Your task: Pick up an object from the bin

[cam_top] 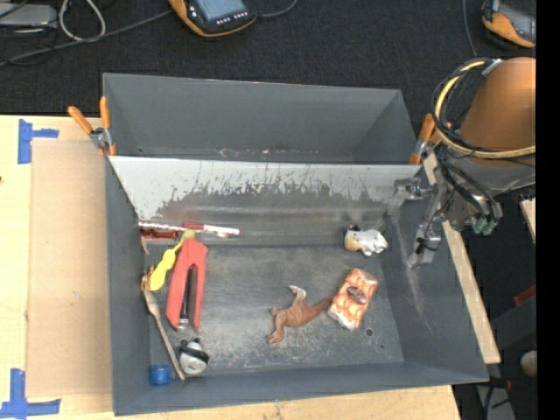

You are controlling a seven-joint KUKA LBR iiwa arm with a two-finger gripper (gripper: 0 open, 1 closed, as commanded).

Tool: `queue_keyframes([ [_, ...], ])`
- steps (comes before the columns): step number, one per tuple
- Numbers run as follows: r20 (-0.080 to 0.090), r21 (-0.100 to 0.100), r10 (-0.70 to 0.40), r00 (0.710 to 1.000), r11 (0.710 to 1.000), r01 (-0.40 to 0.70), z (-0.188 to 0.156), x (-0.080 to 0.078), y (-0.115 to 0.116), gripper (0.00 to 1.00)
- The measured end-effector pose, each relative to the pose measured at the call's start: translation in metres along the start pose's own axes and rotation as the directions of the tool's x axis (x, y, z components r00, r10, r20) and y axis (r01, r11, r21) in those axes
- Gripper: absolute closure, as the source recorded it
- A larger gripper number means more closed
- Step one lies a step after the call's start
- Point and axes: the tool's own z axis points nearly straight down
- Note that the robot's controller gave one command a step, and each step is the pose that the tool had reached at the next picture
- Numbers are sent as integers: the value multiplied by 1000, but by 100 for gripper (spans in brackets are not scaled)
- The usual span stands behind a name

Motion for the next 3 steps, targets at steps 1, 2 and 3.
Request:
queue_keyframes([
  [1,2,0,-19,1000,1000,19,60,33,33,0],
  [2,9,1,13,1000,1000,-13,100,75,45,0],
  [3,0,-1,-31,1000,1000,31,134,86,96,0],
])
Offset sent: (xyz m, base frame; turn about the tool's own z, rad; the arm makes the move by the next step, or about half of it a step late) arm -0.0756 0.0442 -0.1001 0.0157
